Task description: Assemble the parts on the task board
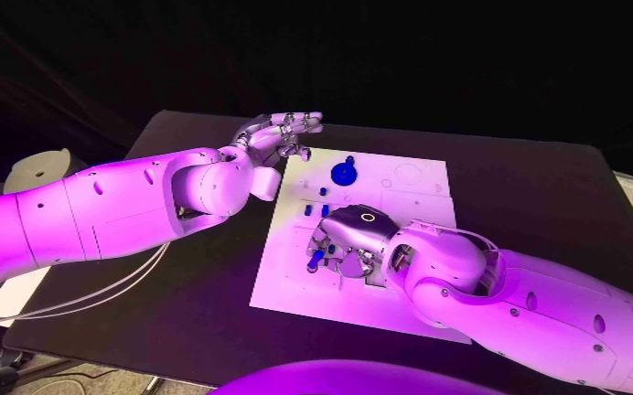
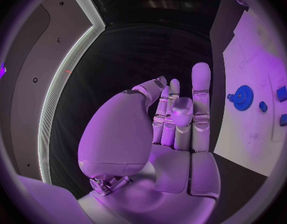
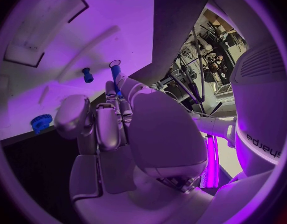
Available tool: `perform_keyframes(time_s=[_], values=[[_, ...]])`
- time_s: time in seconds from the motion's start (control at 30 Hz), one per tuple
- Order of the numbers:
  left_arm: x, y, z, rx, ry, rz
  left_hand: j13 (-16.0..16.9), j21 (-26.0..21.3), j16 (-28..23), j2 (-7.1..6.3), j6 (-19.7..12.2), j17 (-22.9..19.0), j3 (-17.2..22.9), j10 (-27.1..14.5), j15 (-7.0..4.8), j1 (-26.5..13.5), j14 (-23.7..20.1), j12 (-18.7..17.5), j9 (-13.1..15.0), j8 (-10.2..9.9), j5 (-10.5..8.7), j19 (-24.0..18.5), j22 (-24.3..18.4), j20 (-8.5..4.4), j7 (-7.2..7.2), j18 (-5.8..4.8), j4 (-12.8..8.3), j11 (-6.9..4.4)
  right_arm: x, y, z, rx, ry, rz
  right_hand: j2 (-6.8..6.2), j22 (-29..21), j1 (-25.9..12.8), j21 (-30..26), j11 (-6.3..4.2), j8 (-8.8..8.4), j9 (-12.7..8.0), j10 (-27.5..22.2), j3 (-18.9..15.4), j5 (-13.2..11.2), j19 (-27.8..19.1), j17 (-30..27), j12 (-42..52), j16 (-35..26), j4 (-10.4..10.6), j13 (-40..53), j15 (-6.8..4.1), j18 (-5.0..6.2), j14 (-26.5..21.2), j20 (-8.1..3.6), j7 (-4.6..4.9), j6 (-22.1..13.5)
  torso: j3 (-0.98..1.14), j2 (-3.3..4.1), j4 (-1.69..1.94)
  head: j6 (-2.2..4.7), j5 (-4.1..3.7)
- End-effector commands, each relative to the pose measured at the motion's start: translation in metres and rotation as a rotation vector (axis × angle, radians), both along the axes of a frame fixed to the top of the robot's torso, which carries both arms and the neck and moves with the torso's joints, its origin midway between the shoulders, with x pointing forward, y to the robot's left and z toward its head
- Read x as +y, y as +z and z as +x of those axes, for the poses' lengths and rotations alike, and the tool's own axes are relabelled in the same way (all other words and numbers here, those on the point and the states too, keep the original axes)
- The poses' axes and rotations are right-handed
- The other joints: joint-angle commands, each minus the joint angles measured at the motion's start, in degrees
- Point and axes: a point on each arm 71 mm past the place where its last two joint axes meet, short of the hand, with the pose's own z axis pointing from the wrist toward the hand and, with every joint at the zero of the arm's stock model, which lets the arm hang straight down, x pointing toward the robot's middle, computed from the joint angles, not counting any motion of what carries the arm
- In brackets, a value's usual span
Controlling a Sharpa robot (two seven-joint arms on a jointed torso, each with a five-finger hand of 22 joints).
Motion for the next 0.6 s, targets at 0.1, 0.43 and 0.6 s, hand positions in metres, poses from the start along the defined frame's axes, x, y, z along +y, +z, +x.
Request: perform_keyframes(time_s=[0.1, 0.43, 0.6], values=[[-0.0036, 0.0015, -0.0005, -0.011, -0.024, -0.010, 0.07, -0.28, -0.18, 0.52, -0.47, -0.07, -0.20, -0.32, -0.12, -0.12, -0.38, 0.35, -0.02, -0.19, -0.11, -0.28, -0.06, -0.07, -0.03, 1.14, 0.03, 0.08, 0.0008, -0.0038, -0.0004, 0.006, 0.021, -0.032, -0.14, -0.05, -0.64, 0.24, -1.34, 0.29, 0.09, 1.79, 0.10, 0.23, -0.32, -0.02, -0.24, 0.15, -0.12, 0.03, -0.04, -0.30, 2.67, 0.17, 0.02, 0.43, 0.00, 0.00, 0.05, -0.05, -0.06], [-0.0040, 0.0015, -0.0006, -0.011, -0.025, -0.011, 0.07, -0.28, -0.18, 0.52, -0.47, -0.07, -0.20, -0.32, -0.12, -0.12, -0.38, 0.35, -0.02, -0.19, -0.11, -0.28, -0.06, -0.07, -0.03, 1.14, 0.03, 0.08, 0.0007, -0.0103, 0.0036, 0.000, 0.006, -0.060, -0.14, -0.05, -0.64, 0.24, -1.34, 0.29, 0.09, 1.79, 0.10, 0.23, -0.32, -0.02, -0.24, 0.15, -0.12, 0.03, -0.04, -0.30, 2.67, 0.17, 0.02, 0.43, -0.01, 0.03, 0.03, -0.10, 0.03], [-0.0038, 0.0015, -0.0006, -0.011, -0.025, -0.010, 0.07, -0.28, -0.18, 0.52, -0.47, -0.07, -0.20, -0.32, -0.12, -0.12, -0.38, 0.35, -0.02, -0.19, -0.11, -0.28, -0.06, -0.07, -0.03, 1.14, 0.03, 0.08, 0.0018, -0.0122, 0.0036, 0.002, 0.007, -0.080, -0.09, -0.09, -0.80, 0.22, -1.35, 0.27, 0.11, 1.82, 0.12, 0.24, -0.34, -0.09, -0.28, 0.11, -0.12, 0.03, -0.04, -0.29, 2.66, 0.18, 0.01, 0.45, -0.05, -0.01, 0.03, -0.15, -0.01]])
